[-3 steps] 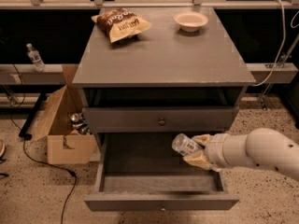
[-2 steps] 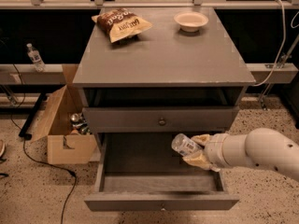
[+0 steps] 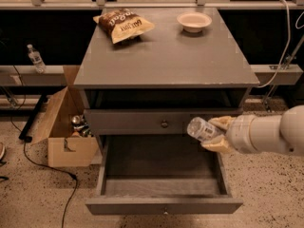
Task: Pick blue plastic bottle from middle drawer and place on counter
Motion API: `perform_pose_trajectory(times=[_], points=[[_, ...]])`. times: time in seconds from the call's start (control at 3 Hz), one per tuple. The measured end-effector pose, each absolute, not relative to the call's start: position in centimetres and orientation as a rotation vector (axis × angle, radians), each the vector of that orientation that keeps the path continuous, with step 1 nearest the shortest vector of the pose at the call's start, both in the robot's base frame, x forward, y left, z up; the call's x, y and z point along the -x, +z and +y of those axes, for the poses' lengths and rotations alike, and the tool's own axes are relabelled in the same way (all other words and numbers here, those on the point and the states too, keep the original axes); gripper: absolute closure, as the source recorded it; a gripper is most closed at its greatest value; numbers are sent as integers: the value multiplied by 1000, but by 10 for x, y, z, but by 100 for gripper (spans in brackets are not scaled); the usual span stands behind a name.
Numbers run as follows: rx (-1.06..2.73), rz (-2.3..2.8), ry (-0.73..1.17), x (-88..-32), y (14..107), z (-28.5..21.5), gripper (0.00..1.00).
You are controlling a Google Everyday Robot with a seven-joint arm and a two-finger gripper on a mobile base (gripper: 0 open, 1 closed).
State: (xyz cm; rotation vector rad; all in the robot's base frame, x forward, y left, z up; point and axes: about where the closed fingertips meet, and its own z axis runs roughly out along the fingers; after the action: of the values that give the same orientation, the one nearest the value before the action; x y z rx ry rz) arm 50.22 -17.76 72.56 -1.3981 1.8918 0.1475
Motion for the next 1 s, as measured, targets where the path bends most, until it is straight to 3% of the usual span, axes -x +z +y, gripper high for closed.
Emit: perform_pose_trajectory(times=[0.67, 1.0], points=[[1494, 1772, -64, -518, 835, -199, 100], [1494, 1772, -64, -518, 835, -199, 100]])
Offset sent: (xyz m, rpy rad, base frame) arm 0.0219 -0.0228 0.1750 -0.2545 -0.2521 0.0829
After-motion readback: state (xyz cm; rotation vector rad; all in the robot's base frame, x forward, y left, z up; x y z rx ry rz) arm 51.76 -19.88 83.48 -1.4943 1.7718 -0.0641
